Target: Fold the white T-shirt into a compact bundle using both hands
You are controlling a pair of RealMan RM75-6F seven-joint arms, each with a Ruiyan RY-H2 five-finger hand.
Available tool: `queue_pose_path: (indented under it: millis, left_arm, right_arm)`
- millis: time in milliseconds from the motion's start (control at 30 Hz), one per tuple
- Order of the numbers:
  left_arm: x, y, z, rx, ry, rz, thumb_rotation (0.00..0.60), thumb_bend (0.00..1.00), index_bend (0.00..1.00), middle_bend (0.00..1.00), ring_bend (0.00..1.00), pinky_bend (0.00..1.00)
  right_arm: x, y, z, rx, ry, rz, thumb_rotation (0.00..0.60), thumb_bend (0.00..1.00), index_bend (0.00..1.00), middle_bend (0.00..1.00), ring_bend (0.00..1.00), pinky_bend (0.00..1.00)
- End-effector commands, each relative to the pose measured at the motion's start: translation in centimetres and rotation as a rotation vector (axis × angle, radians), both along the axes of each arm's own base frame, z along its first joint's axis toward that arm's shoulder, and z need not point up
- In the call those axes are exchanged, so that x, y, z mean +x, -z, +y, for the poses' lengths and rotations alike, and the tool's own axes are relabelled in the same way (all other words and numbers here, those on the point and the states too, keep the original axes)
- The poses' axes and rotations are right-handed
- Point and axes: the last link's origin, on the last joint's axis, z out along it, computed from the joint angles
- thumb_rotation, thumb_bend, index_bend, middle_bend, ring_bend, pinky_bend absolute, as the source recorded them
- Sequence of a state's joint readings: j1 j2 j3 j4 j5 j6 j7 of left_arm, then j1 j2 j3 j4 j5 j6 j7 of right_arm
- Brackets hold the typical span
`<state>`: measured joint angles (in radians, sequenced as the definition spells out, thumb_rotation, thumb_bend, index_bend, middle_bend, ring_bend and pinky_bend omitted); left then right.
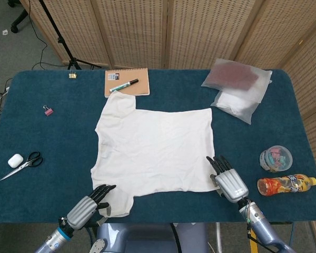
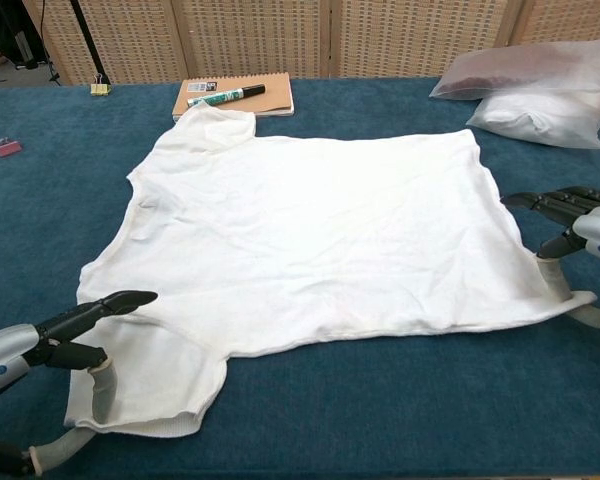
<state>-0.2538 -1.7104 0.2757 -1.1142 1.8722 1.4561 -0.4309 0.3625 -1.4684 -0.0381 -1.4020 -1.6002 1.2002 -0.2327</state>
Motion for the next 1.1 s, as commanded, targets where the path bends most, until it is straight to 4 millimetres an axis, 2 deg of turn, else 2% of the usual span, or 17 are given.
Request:
queue_pose_path:
  millis: [33,433,700,900,1100]
  left_arm:
    - [0.1,-0.5,0.2,0.007,0.005,-0.005,0.600,0.49,0.69,0.00,0.00,0.00]
    - [0.3,-3.5,0.5,-0.003,0.027,-0.022,0.600,0.51,0.70,0.00,0.00,0.00]
    - [-0.4,-6.3,-0.5,0.025,0.118,0.010,0.600,0.51,0.70,0.00,0.00,0.00]
    - [-0.7,-7.0,-1.4,0.000,0.139,0.004,0.600,0.51,0.70,0.00,0.00,0.00]
    - [-1.0,-7.8,-2.4,-0.036,0.157,-0.004,0.600,0.51,0.70,0.00,0.00,0.00]
  right_arm:
    - [0.2,-0.3,0.0,-0.006,0.000,-0.020,0.600,0.49,0.64,0.00,0.00,0.00]
    - [0.8,-0.3,0.4,0.048,-0.024,-0.075,0.600,0.52,0.69,0.00,0.00,0.00]
    - [1.6,-0.9,1.0,0.195,-0.123,-0.107,0.600,0.52,0.69,0.00,0.00,0.00]
    - [1.8,-1.3,1.8,0.246,-0.180,-0.088,0.600,0.47,0.69,0.00,0.00,0.00]
    - [2.4,-1.7,3.3,0.314,-0.236,-0.093,0.600,0.47,0.69,0.01,0.00,0.00]
